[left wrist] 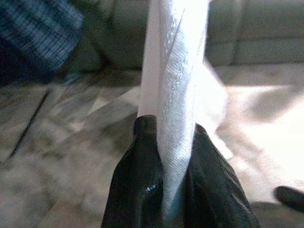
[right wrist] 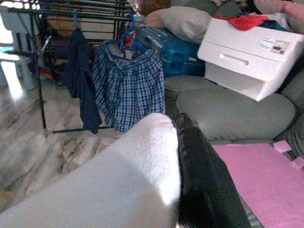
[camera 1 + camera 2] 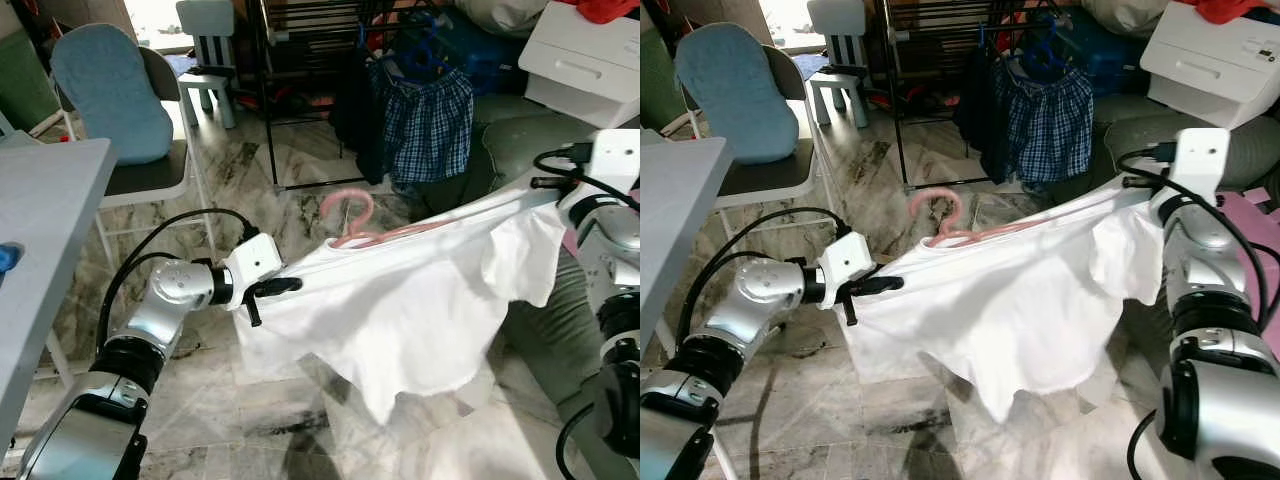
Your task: Hang hanger
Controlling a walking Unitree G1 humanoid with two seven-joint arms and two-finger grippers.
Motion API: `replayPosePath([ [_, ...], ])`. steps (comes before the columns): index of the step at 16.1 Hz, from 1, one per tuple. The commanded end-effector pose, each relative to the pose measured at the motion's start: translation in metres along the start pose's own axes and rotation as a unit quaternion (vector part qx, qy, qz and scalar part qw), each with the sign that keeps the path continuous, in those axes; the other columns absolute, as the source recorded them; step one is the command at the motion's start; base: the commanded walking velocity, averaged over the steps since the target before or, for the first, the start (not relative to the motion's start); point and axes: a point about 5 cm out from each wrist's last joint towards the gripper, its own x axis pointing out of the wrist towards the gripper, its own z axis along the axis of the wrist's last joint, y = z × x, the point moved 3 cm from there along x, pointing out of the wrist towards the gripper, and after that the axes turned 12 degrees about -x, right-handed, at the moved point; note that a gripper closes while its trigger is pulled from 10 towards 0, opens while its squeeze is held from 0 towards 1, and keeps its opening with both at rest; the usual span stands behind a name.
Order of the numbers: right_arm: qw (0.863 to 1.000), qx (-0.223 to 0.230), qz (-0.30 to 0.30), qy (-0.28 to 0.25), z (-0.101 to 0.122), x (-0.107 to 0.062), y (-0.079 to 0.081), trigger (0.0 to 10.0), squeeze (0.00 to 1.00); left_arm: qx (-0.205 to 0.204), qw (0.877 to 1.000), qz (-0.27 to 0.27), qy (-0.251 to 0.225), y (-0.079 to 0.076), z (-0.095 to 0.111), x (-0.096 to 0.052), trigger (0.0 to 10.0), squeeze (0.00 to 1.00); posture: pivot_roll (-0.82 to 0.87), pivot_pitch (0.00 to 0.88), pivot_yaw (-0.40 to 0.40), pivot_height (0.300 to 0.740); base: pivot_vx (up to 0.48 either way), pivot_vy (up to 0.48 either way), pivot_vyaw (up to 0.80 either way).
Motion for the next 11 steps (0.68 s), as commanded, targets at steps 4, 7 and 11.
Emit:
replayPosePath([
  [4, 0.999, -0.013, -0.006, -0.045, 0.025, 0.005, 0.004, 0.0, 0.0, -0.072, 0.994, 0.083, 0.01, 0.004, -0.013, 0.011, 0.0, 0.0, -0.2, 0.0, -0.001, 0.74, 0.0, 0.0, 0.0],
  [7, 0.998, -0.007, 0.023, -0.055, 0.027, 0.007, 0.032, 0.0, 0.0, -0.154, 0.978, 0.139, -0.031, -0.007, -0.006, 0.036, 0.0, 0.0, -0.2, 0.0, 0.002, 0.74, 0.0, 0.0, 0.0],
  [11, 0.995, 0.008, 0.074, -0.06, 0.024, 0.004, 0.072, 0.0, 0.0, -0.197, 0.965, 0.165, -0.045, -0.021, 0.007, 0.06, 0.0, 0.0, -0.19, 0.0, 0.009, 0.74, 0.0, 0.0, 0.0],
])
